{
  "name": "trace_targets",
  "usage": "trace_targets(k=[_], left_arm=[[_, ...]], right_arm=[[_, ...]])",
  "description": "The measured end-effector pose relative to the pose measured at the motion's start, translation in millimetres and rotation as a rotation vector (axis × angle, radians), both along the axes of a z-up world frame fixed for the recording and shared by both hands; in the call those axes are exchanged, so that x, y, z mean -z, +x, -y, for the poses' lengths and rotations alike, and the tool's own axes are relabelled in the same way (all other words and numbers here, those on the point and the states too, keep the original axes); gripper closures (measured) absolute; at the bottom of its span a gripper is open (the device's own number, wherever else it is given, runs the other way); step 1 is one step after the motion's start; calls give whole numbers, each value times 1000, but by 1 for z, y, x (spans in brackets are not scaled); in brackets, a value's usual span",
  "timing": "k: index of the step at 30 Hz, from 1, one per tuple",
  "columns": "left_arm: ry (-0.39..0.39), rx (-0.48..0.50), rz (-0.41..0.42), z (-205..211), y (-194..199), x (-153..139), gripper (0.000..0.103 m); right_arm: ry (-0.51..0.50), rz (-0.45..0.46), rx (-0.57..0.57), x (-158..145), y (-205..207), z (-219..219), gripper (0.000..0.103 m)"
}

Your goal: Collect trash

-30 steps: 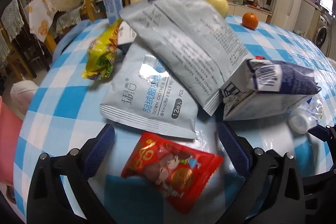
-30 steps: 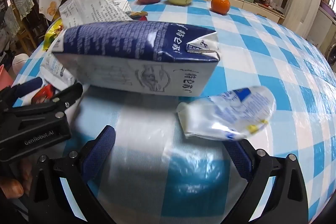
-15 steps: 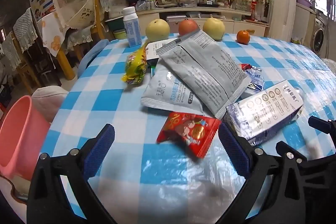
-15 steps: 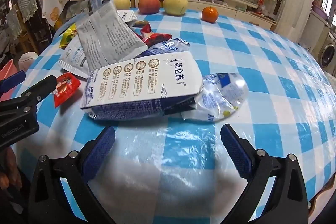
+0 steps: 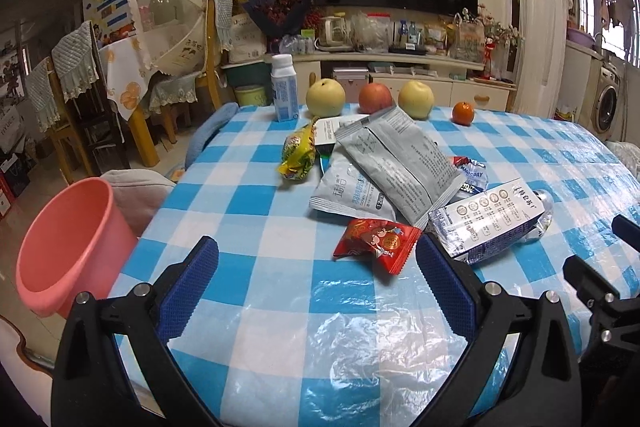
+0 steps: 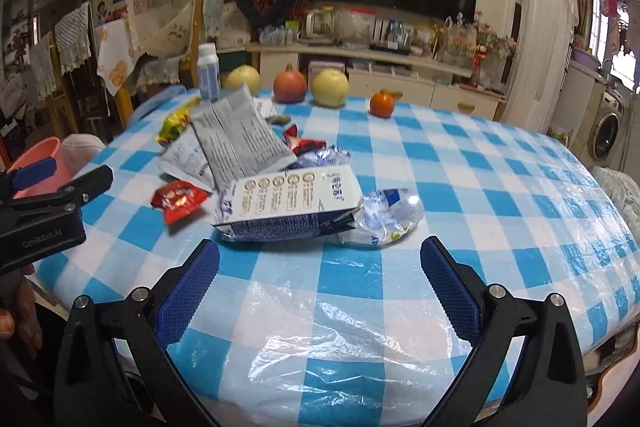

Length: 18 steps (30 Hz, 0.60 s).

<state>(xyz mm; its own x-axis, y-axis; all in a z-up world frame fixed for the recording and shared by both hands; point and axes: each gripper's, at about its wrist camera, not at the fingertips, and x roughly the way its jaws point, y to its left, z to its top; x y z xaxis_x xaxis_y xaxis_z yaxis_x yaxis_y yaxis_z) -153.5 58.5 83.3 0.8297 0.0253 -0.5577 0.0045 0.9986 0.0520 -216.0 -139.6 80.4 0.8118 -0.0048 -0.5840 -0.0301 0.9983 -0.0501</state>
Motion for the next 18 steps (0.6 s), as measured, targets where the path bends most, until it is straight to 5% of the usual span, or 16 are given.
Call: trace_targets(k=[18], left_arm=[[-27, -11, 61, -16, -25, -13, 3]], right_arm=[[-57, 121, -25, -14, -32, -16, 4]])
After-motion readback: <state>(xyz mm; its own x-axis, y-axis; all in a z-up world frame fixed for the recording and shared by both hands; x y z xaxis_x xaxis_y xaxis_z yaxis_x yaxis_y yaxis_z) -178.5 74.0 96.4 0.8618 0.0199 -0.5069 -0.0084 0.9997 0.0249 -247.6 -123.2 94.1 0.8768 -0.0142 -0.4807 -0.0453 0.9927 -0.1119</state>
